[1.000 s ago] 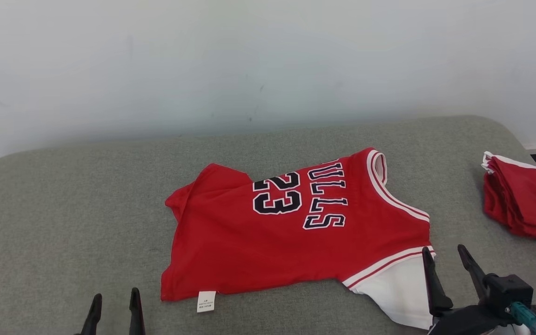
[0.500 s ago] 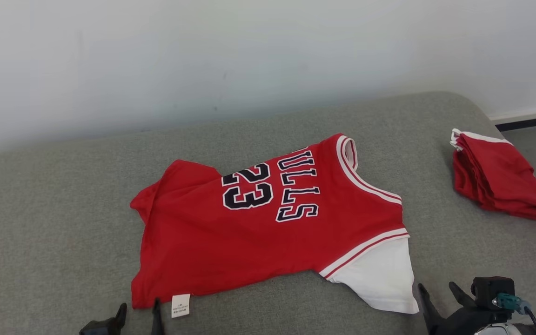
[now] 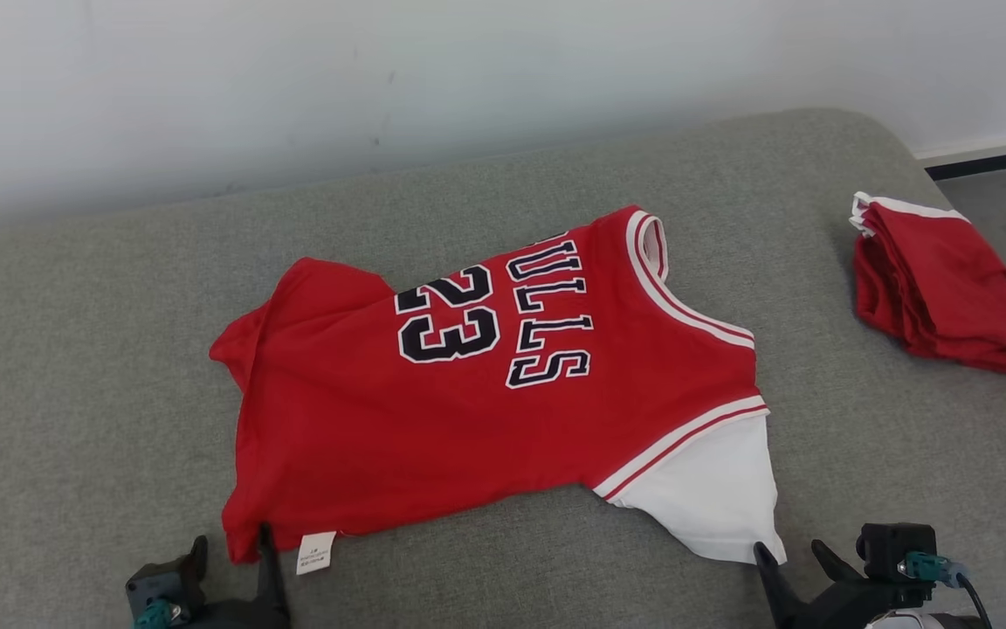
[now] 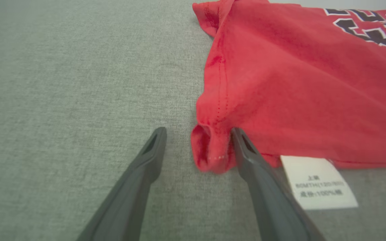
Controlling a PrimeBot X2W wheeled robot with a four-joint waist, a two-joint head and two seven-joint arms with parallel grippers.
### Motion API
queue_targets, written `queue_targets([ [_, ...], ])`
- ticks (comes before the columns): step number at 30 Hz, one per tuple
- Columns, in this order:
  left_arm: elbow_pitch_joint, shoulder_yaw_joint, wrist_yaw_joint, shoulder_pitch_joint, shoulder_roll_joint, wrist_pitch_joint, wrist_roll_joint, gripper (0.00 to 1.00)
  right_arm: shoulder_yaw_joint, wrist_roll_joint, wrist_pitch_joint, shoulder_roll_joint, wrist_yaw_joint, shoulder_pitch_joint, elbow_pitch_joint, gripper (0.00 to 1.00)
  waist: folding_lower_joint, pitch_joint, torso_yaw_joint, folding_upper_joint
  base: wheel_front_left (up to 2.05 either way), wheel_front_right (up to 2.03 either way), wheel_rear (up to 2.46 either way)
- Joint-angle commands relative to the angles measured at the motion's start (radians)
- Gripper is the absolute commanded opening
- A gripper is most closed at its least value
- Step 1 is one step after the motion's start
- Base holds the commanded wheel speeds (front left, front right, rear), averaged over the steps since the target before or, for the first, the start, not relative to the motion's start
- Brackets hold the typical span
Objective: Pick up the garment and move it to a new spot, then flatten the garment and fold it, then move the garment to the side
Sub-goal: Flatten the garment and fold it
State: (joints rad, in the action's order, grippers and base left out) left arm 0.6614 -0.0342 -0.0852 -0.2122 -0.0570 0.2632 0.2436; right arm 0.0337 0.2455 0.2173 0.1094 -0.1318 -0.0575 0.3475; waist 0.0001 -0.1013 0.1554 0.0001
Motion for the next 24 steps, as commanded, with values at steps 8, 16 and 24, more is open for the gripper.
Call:
queue_targets([
  [8,-0.02,-0.011,0.003,0.005,0.004,0.0,0.009,1.0,-0.004,-0.022,-0.018,0.001,0.003,-0.043,0.054,1.0,-0.0001,-0.025,-0.027,-0.0001,0.0,0.0,0.0],
  [16,-0.022,-0.012,0.015,-0.02,0.005,0.001,-0.006,1.0,-0.093,-0.137,0.028,-0.039,0.003,-0.089,0.141,1.0,-0.0001,-0.036,-0.037,-0.0001,0.0,0.0,0.0],
  [24,-0.031,-0.027,0.067,-0.014,0.006,0.001,-0.003,0.0,-0.076,-0.143,0.062,-0.062,0.003,-0.096,0.185,0.36,-0.0001,-0.043,-0.049,-0.0001,0.0,0.0,0.0],
])
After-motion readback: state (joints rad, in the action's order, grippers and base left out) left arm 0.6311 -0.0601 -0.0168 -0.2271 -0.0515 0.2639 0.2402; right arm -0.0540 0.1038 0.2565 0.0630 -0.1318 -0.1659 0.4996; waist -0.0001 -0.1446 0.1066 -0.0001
